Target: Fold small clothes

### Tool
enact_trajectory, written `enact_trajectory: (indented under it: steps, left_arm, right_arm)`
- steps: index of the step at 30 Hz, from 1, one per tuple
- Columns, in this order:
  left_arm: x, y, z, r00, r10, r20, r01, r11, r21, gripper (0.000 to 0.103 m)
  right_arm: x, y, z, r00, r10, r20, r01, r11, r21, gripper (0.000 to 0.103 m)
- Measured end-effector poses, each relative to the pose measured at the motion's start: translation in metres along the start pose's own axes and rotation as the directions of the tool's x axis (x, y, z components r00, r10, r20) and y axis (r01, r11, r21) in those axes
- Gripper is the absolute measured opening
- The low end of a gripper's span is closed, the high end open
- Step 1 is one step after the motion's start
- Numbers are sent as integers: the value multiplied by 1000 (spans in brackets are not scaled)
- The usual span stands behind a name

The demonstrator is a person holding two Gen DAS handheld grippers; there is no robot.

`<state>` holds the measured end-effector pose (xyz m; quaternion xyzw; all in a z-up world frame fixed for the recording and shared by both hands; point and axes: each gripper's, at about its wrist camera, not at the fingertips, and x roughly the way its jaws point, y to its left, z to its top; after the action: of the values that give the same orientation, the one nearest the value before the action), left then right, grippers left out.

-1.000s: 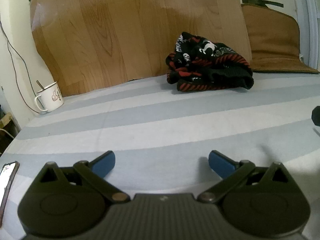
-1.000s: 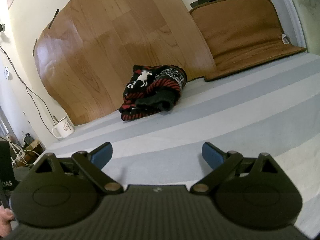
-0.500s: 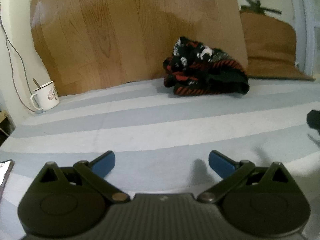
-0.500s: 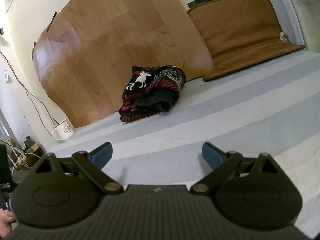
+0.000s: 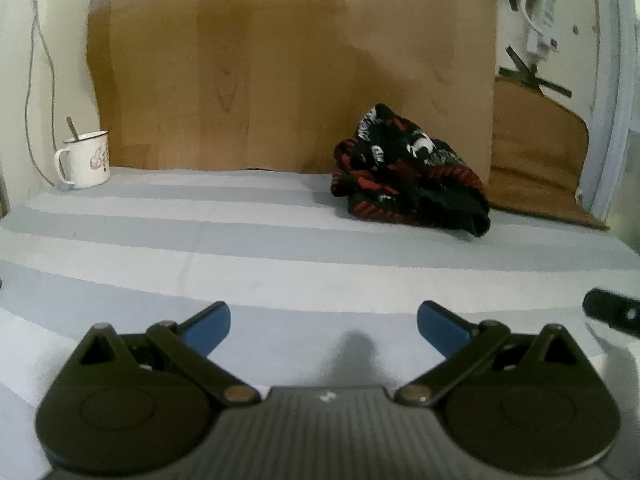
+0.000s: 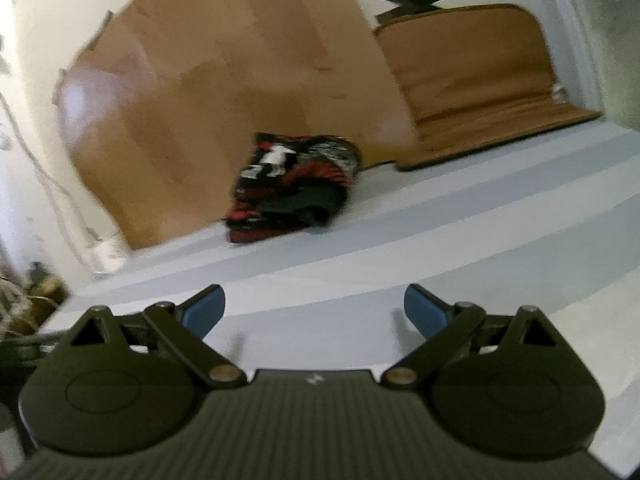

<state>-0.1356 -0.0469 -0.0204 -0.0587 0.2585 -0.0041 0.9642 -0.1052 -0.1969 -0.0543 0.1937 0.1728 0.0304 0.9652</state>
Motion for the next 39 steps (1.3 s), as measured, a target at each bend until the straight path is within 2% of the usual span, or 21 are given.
enact_trajectory:
  steps: [4,7,10,17,22,23,28,34,39]
  left_arm:
    - [-2,4,0,1000,-4,14,4,1000,-25,103]
    - [-5,1,-1,999,-2,33,2,1000,-10,103]
    - [-10,-4,-3,998,-5,61,4,1000,23,103]
    - [-18,-8,-4,994,-33,99,27,998,61,103]
    - [-18,-8,-4,994,-36,100,30,998,62,103]
    - [-18,-8,-4,994,-35,100,29,998,62,103]
    - [-18,-8,-5,995,-25,102,20,998,57,103]
    - [-12,-9,-1,999,-53,9,52,997,56,103]
    - [-18,-9,3,994,-70,-82,72,997,27,103]
  right_arm:
    - [-1,4,-1,1000,3,-2,-3,1000,11,98]
    - [-1,17,1,1000,7,8,-6,999,-51,98]
    - [-4,30,4,999,54,8,-52,993,-102,98]
    - [4,23,16,993,105,-61,-98,988,119,98]
    - [-1,26,17,997,64,-47,-60,995,82,99]
    - [-1,27,17,997,61,-55,-57,995,82,103]
    - [-3,26,18,995,82,-51,-77,993,88,103]
    - [-14,28,27,995,97,-37,-94,993,68,103]
    - [-25,25,33,994,107,-24,-105,993,61,103]
